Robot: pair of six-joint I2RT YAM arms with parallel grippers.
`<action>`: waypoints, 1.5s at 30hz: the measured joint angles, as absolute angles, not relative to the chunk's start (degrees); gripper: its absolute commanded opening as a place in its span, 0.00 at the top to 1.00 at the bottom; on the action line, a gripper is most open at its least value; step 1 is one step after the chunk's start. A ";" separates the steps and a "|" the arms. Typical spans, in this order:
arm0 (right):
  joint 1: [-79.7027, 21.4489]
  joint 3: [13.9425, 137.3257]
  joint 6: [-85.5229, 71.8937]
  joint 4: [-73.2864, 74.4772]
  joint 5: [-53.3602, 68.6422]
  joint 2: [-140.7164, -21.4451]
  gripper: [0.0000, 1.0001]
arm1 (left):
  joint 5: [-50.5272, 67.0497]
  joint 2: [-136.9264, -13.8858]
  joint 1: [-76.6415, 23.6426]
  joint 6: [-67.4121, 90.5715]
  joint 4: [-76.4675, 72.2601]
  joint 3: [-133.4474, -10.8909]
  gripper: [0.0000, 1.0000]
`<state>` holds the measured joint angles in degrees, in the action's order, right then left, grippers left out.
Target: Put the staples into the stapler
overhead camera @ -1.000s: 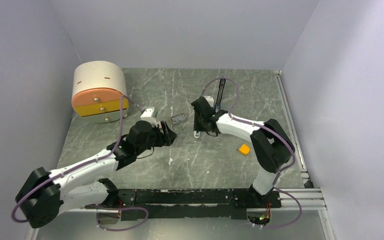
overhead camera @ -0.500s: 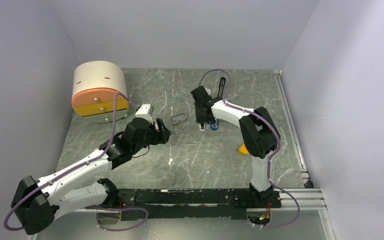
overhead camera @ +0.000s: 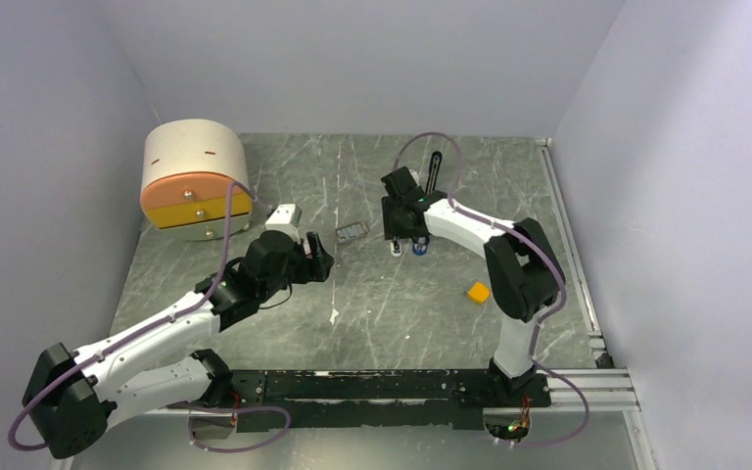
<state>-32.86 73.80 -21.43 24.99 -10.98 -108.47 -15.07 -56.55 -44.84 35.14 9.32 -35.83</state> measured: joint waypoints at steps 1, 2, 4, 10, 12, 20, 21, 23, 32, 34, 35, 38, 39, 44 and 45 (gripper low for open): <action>-32.84 73.36 -21.54 24.86 -11.09 -107.13 0.55 | -15.44 -56.10 -44.84 35.14 9.39 -35.83 0.25; -32.84 73.06 -21.80 24.64 -11.22 -105.67 0.58 | -15.94 -55.55 -44.84 35.16 9.45 -35.83 0.25; -33.15 72.71 -22.26 23.29 -11.53 -102.91 0.63 | -17.32 -54.22 -44.84 35.20 9.91 -35.86 0.24; -36.45 72.31 -23.75 16.49 -10.76 -99.81 0.69 | -21.41 -50.74 -44.84 35.35 13.63 -38.68 0.23; -37.91 73.54 -23.75 15.20 -9.63 -101.45 0.69 | -22.28 -49.54 -44.84 35.33 14.22 -40.14 0.23; -38.96 87.57 -21.63 14.04 -8.51 -116.99 0.66 | -23.00 -48.60 -44.84 35.11 16.56 -41.36 0.24; -38.96 89.58 -21.50 14.20 -8.43 -118.83 0.66 | -23.16 -48.84 -44.84 35.11 16.73 -41.36 0.24; -38.96 93.41 -21.17 14.57 -8.34 -122.06 0.65 | -23.68 -49.36 -44.84 35.11 17.10 -41.36 0.24; -38.96 102.04 -19.40 17.67 -8.10 -129.75 0.65 | -25.23 -50.33 -44.84 34.85 17.91 -41.36 0.24; -38.96 102.26 -18.98 18.96 -7.86 -130.23 0.63 | -25.28 -50.46 -44.84 34.83 17.93 -41.36 0.24; -39.00 102.26 -18.79 19.81 -7.77 -130.23 0.62 | -25.30 -50.48 -44.84 34.81 17.98 -41.36 0.23; -39.20 102.08 -17.98 21.41 -7.68 -129.82 0.56 | -25.30 -50.50 -44.84 34.79 18.24 -41.36 0.23; -39.31 101.75 -17.54 21.82 -7.66 -129.49 0.54 | -25.32 -50.50 -44.84 34.76 18.31 -41.34 0.23; -40.10 100.42 -14.85 25.06 -7.70 -127.92 0.55 | -25.30 -50.48 -44.84 34.65 18.28 -41.30 0.23; -40.32 100.40 -14.28 25.63 -7.73 -127.85 0.59 | -25.28 -50.48 -44.84 34.63 18.28 -41.30 0.23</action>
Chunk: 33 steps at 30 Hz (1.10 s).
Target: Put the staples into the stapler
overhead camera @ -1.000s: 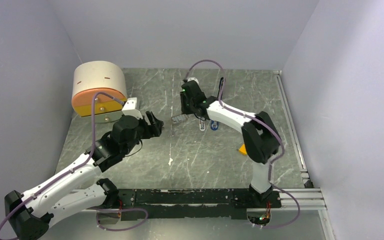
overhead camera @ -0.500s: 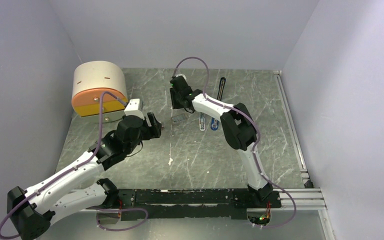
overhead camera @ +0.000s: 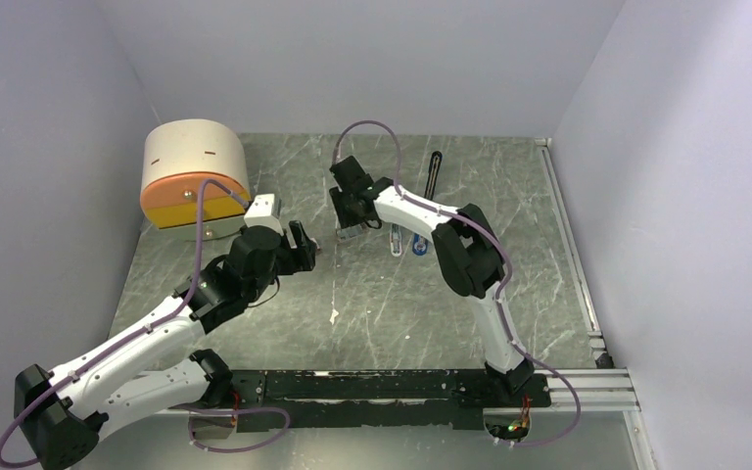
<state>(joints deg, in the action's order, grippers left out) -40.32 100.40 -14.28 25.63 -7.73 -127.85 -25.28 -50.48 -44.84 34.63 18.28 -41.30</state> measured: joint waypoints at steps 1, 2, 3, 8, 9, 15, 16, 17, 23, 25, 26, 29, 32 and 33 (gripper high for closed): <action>-40.58 100.38 -13.78 26.13 -7.73 -127.83 0.63 | -25.28 -50.50 -44.84 34.61 18.31 -41.30 0.23; -40.75 100.33 -13.32 26.61 -7.70 -127.85 0.67 | -25.28 -50.48 -44.84 34.59 18.28 -41.30 0.23; -40.93 100.20 -12.91 26.96 -7.68 -127.85 0.68 | -25.28 -50.48 -44.84 34.52 18.28 -41.30 0.23; -41.58 99.98 -12.10 28.73 -7.44 -127.85 0.69 | -25.30 -50.48 -44.84 34.46 18.28 -41.19 0.22; -41.60 99.98 -11.92 28.91 -7.44 -127.85 0.68 | -25.30 -50.48 -44.84 34.46 18.31 -41.15 0.22; -41.60 99.98 -11.44 30.13 -7.44 -127.85 0.65 | -25.30 -50.61 -44.84 34.46 18.31 -40.86 0.22; -41.60 99.98 -11.38 30.35 -7.44 -127.85 0.65 | -25.30 -50.70 -44.84 34.46 18.31 -40.86 0.22; -41.60 100.01 -11.33 30.44 -7.40 -127.85 0.66 | -25.28 -50.78 -44.84 34.46 18.31 -40.84 0.22; -41.60 100.22 -11.29 30.83 -6.83 -128.01 0.68 | -25.30 -51.18 -44.84 34.46 18.31 -40.84 0.22; -41.60 100.40 -11.29 30.79 -6.63 -128.31 0.68 | -25.30 -51.29 -44.84 34.46 18.31 -40.84 0.22; -41.60 100.42 -11.31 30.74 -6.59 -128.40 0.68 | -25.30 -51.35 -44.84 34.46 18.31 -40.84 0.22; -41.58 100.57 -11.31 30.81 -6.20 -128.49 0.71 | -25.28 -51.37 -44.84 34.46 18.31 -40.84 0.22; -41.58 100.62 -11.40 30.76 -5.98 -128.51 0.80 | -25.30 -51.37 -44.84 34.46 18.31 -40.84 0.22; -41.58 100.62 -11.46 30.76 -5.96 -128.51 0.81 | -25.30 -51.37 -44.84 34.46 18.31 -40.84 0.22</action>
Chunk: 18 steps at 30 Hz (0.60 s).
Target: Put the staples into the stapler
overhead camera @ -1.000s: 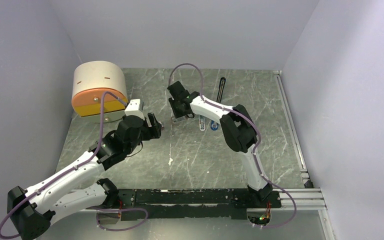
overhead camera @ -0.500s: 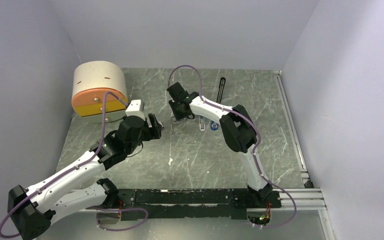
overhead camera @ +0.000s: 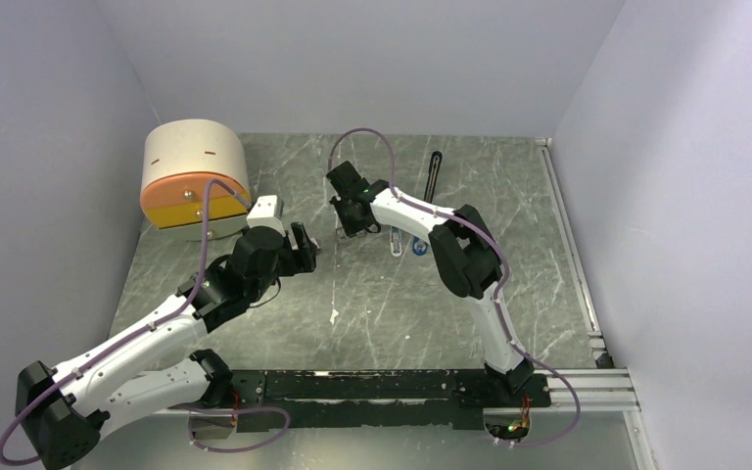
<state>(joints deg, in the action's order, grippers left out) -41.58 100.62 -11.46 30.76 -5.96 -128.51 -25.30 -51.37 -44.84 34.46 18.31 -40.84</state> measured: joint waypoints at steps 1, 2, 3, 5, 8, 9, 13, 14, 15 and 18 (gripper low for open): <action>-41.58 100.62 -11.57 30.74 -5.98 -128.51 0.82 | -25.30 -51.37 -44.84 34.46 18.31 -40.84 0.22; -41.58 100.62 -11.64 30.74 -6.04 -128.51 0.83 | -25.30 -51.37 -44.84 34.46 18.31 -40.84 0.22; -41.58 100.62 -11.70 30.74 -6.11 -128.51 0.83 | -25.30 -51.37 -44.84 34.46 18.31 -40.84 0.22; -41.60 100.62 -11.88 30.65 -6.26 -128.51 0.83 | -25.30 -51.40 -44.84 34.46 18.31 -40.84 0.22; -41.60 100.31 -12.19 29.93 -6.55 -128.35 0.82 | -25.30 -51.48 -44.84 34.46 18.31 -40.84 0.22; -41.60 99.94 -12.23 29.67 -6.66 -128.07 0.81 | -25.30 -51.57 -44.84 34.48 18.31 -40.84 0.22; -41.60 96.53 -12.93 28.03 -6.87 -125.01 0.81 | -25.30 -51.68 -44.84 34.46 18.31 -40.84 0.22; -41.60 95.55 -13.15 27.73 -6.90 -123.87 0.81 | -25.30 -51.68 -44.84 34.46 18.31 -40.84 0.22; -41.60 94.32 -13.54 27.42 -6.94 -122.32 0.81 | -25.28 -51.68 -44.84 34.48 18.31 -40.84 0.22; -41.60 91.48 -14.63 26.48 -7.07 -118.17 0.80 | -25.28 -51.68 -44.84 34.46 18.31 -40.84 0.22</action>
<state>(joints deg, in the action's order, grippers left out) -41.60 91.48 -14.63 26.48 -7.07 -118.17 -25.28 -51.68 -44.84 34.46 18.31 -40.84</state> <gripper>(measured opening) 0.193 0.777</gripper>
